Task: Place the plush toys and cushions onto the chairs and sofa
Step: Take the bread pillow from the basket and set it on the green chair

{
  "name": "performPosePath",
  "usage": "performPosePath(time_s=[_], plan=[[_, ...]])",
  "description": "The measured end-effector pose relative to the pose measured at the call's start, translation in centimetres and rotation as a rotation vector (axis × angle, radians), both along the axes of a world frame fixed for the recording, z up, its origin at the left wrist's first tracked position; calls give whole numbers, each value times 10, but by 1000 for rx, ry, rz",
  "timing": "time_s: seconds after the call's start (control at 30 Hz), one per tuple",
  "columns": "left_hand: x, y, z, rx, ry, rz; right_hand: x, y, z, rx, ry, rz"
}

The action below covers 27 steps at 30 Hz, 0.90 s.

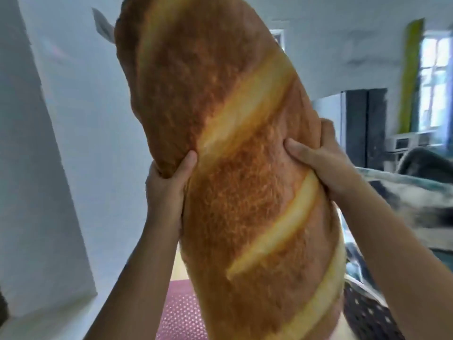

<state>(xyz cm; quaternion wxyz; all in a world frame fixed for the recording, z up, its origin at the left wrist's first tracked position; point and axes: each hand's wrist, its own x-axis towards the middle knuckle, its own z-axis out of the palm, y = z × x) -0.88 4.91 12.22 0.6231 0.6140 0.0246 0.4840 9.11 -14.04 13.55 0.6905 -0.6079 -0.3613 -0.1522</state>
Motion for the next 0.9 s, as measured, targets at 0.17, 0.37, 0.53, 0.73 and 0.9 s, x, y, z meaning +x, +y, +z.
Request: performPosePath(time_s=[0.17, 0.37, 0.53, 0.73, 0.9], plan=[[6, -84, -25, -23, 58, -396, -56, -110, -19, -30, 131, -273], [-11, -225, -108, -114, 250, -806, -142, -254, -97, -84, 356, -576], [-54, -358, -186, -112, 487, -1009, -221, -372, -173, -79, 556, -812], [-113, -514, -283, -89, 886, -1264, -324, -512, -267, 41, 860, -1004], [-144, -605, -324, 12, 1187, -1475, -376, -597, -320, 194, 1034, -1173]])
